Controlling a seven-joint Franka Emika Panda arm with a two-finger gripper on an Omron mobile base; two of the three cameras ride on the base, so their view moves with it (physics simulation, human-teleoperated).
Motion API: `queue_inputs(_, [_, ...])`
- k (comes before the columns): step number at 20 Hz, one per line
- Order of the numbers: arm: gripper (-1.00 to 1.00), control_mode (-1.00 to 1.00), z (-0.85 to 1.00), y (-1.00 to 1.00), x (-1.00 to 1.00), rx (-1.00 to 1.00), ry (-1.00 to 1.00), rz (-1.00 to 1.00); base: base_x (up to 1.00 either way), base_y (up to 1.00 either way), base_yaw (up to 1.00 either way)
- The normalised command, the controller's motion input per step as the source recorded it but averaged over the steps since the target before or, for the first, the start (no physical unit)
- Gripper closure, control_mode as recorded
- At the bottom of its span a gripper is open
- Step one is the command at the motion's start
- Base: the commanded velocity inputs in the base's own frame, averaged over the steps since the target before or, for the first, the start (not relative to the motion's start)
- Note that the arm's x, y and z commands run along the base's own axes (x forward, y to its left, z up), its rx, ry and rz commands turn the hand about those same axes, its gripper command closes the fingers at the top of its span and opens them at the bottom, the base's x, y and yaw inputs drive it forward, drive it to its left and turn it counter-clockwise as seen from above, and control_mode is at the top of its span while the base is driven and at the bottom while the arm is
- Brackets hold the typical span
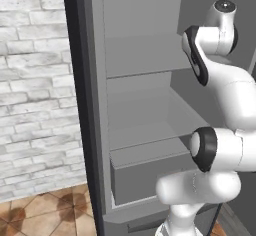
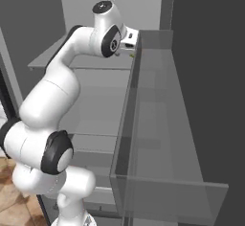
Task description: Open the fridge, remove the orange, carrot, and steak, and place them on any counter.
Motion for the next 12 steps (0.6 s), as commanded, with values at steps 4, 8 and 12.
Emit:
queue_inputs(4, [-1.0, -1.0, -0.15, -0.22, 0.41, 0.0, 0.04, 0.0, 0.0, 0.0, 0.0])
queue_inputs(8, [-1.0, -1.0, -0.15, -0.01, 0.38, 0.0, 0.0, 0.0, 0.0, 0.0, 0.0])
queue_inputs(12, [-1.0, -1.0, -0.13, 0.0, 0.34, 0.0, 0.0, 0.0, 0.0, 0.0, 0.0])
